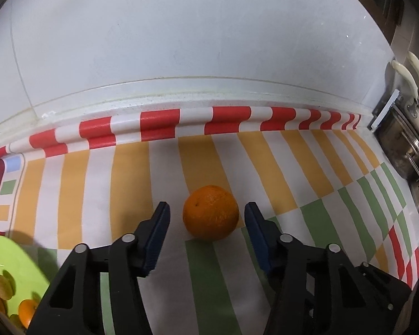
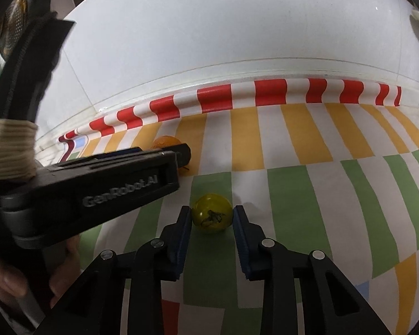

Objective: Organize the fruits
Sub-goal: 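Grasp the orange with the left tool while the right tool grasps a small yellow fruit, then carry both fruits onto the green plate and open both tools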

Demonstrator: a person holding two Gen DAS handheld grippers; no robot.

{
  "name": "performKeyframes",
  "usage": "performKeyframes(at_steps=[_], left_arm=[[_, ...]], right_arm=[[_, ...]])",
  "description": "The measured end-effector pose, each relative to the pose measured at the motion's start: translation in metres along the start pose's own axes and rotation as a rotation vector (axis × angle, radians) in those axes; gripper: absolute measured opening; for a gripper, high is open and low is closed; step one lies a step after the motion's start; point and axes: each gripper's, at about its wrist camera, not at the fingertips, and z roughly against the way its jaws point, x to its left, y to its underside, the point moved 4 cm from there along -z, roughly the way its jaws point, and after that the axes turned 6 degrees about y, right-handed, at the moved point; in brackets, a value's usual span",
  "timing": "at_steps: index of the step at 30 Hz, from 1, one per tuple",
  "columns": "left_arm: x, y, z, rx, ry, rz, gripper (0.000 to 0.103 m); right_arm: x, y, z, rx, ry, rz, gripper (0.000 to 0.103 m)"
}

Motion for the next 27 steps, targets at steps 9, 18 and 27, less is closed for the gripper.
performKeyframes(at_steps=[9,18,27], left_arm=[[-0.007,0.005,0.003,-0.008,-0.009,-0.063,0.040],[-0.015,0.017,0.064,-0.077,-0.042,-0.116,0.040],[-0.016,0.046,0.123,-0.135,-0.066,-0.118,0.040]], right_arm=[[-0.024,-0.003,0.016,-0.036,0.072,-0.043,0.031],[-0.021,-0.002,0.048,-0.080,0.068,-0.010,0.031],[-0.008,0.006,0.092,-0.123,0.044,0.022,0.031]])
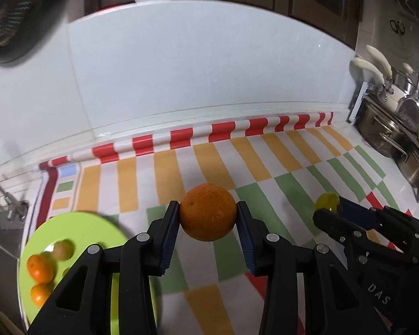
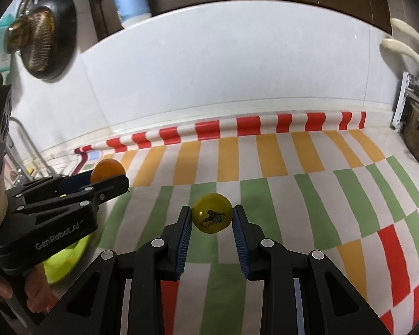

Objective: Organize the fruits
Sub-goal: 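Carry both fruits onto the green plate and open both tools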

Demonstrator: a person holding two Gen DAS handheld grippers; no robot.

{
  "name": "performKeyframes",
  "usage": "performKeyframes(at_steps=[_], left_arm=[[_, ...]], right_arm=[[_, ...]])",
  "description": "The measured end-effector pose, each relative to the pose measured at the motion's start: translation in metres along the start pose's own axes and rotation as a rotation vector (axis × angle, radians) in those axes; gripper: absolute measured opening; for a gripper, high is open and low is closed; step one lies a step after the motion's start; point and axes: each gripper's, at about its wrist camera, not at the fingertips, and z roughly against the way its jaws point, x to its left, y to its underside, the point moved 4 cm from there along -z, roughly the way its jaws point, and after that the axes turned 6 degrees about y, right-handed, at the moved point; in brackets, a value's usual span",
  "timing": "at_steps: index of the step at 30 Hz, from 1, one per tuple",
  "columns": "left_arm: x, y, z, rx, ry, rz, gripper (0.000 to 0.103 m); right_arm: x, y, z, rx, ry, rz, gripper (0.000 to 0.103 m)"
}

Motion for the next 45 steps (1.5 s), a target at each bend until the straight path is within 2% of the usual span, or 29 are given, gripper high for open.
performKeyframes(at_steps=[6,14,27,37,45], left_arm=[[0.004,0.019,0.037,-0.033,-0.031,0.005,0.040],[0.022,0.050,0.083,-0.052,-0.056,0.068,0.040],[0.067,0.094,0.137,-0.068,-0.124,0.133,0.040],[0.113,0.110,0.140,-0.042,-0.162,0.074,0.040],[0.147,0.102,0.109,0.007,-0.100,0.020,0.040]], right_arm=[[0.017,0.008,0.031,-0.015,-0.033,0.025,0.031],[0.050,0.022,0.064,-0.022,-0.094,0.082,0.031],[0.117,0.039,0.087,-0.023,-0.216,0.176,0.031],[0.173,0.056,0.069,0.037,-0.287,0.229,0.031],[0.210,0.066,0.035,0.095,-0.292,0.242,0.031]])
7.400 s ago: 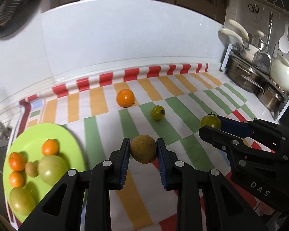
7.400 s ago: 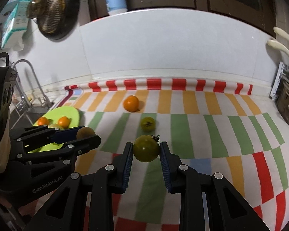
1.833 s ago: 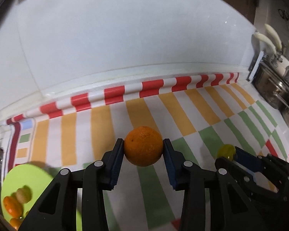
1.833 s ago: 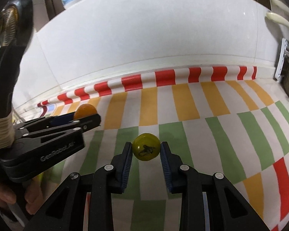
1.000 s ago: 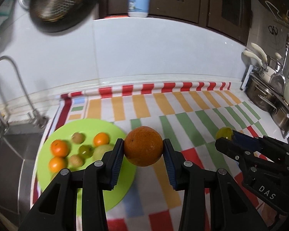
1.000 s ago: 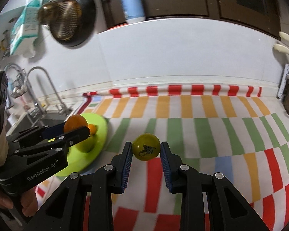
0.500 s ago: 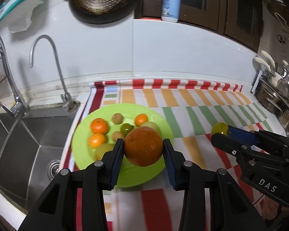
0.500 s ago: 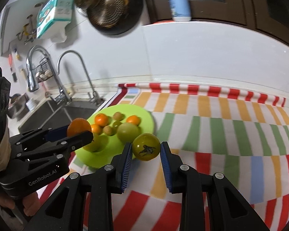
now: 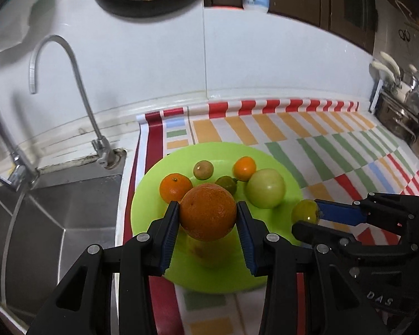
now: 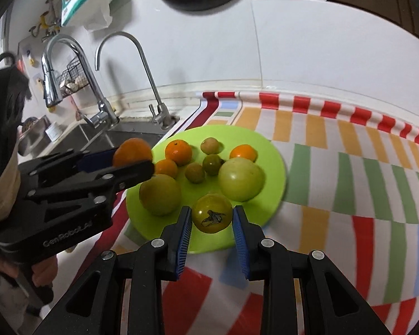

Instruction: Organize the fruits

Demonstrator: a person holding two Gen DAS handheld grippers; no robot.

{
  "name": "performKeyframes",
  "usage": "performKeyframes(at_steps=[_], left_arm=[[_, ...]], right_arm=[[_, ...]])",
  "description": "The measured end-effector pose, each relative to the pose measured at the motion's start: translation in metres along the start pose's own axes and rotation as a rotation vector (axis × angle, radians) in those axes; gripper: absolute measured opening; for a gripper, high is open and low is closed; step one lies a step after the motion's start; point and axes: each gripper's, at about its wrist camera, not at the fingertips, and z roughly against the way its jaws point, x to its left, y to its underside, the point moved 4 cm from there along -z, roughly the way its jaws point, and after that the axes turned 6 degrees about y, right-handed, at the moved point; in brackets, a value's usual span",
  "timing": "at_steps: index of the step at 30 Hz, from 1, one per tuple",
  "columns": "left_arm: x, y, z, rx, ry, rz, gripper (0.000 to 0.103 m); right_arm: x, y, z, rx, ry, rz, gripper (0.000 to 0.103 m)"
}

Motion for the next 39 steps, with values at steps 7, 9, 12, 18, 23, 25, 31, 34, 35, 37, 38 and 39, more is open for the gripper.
performKeyframes(at_steps=[7,9,12,18,23,25,31,34,35,37,38,39], left_arm=[[0.013,-0.003,-0.022,0.038,0.080,-0.030,0.041],[0.014,-0.002,-0.024,0.037,0.086,-0.040,0.055],[0.015,-0.003,-0.019,0.015,0.079,-0.052,0.059],[0.012,0.001,0.002,-0.021,0.059,-0.027,0.063],[0.008,0.004,0.027,-0.073,0.004,0.016,0.067],[0.005,0.007,0.038,-0.090,-0.021,0.031,0.069],[-0.012,0.018,0.068,-0.138,-0.079,0.046,0.083],[-0.021,0.024,0.082,-0.164,-0.102,0.056,0.093],[-0.024,0.026,0.087,-0.175,-0.110,0.063,0.094],[-0.030,0.030,0.096,-0.195,-0.128,0.070,0.098],[-0.033,0.032,0.100,-0.201,-0.130,0.070,0.098],[-0.037,0.034,0.104,-0.210,-0.133,0.070,0.099]], right_arm=[[0.007,-0.005,-0.025,0.022,0.028,-0.019,0.031],[0.008,-0.006,-0.029,0.027,0.033,-0.030,0.031],[0.008,-0.007,-0.029,0.027,0.068,-0.035,0.044],[0.000,-0.008,-0.008,-0.007,0.140,-0.066,0.045],[-0.007,-0.005,0.022,-0.066,0.234,-0.060,0.056],[-0.010,-0.003,0.033,-0.086,0.257,-0.068,0.060],[-0.016,0.007,0.068,-0.133,0.286,-0.075,0.071],[-0.018,0.012,0.084,-0.156,0.300,-0.077,0.079],[-0.020,0.015,0.091,-0.165,0.307,-0.079,0.080],[-0.021,0.018,0.102,-0.177,0.312,-0.079,0.081],[-0.022,0.021,0.109,-0.186,0.319,-0.079,0.082],[-0.022,0.023,0.114,-0.191,0.322,-0.077,0.085]])
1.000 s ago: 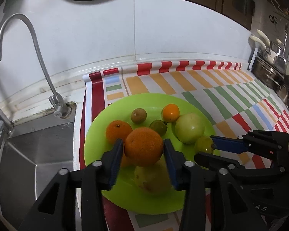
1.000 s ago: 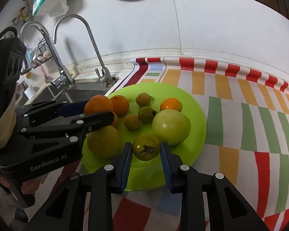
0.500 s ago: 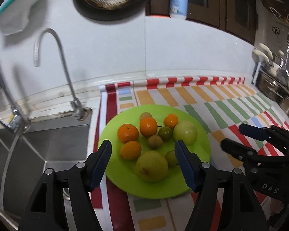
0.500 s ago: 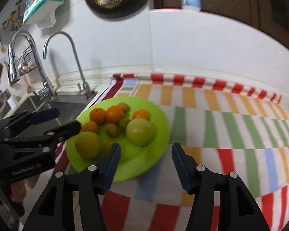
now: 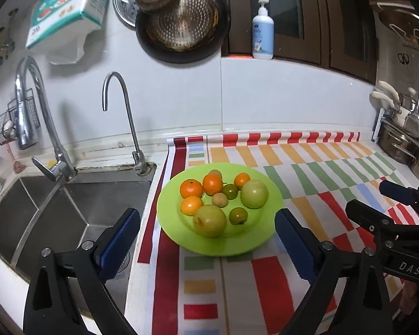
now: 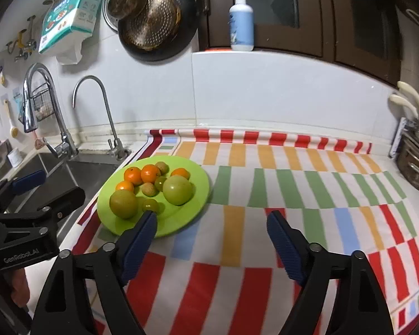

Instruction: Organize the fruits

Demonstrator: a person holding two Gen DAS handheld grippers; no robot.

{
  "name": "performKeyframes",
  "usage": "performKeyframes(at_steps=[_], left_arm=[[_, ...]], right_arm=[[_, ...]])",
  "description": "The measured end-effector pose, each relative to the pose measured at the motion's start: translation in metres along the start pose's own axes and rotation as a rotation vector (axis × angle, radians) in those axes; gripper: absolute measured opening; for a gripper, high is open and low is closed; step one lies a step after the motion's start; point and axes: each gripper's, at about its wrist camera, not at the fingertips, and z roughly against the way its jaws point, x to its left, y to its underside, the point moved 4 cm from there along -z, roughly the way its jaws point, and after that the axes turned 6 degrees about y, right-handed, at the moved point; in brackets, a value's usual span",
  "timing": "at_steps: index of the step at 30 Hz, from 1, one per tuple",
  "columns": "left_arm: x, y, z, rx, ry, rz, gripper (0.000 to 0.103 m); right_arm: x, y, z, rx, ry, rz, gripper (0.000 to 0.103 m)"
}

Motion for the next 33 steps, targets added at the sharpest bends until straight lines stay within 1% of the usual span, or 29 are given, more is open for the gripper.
performKeyframes(at_steps=[3,7,21,29,33], left_arm=[[-0.008,0.004,0.014,-0.020,-0.021,0.004,0.102],[-0.017,0.010,0.033,-0.035,-0.042,0.007,0.103],[-0.043,0.030,0.093,-0.063,-0.053,0.018,0.103],[-0.050,0.037,0.118,-0.086,-0.067,0.018,0.103],[-0.053,0.039,0.128,-0.091,-0.056,0.019,0.103]], right_arm=[[-0.006,0.004,0.015,-0.023,0.000,-0.005,0.087],[-0.014,0.010,0.034,-0.040,0.004,-0.006,0.087],[-0.031,0.036,0.093,-0.072,-0.011,-0.011,0.087],[-0.036,0.043,0.119,-0.097,-0.013,-0.007,0.087],[-0.038,0.046,0.129,-0.108,-0.009,-0.008,0.089]])
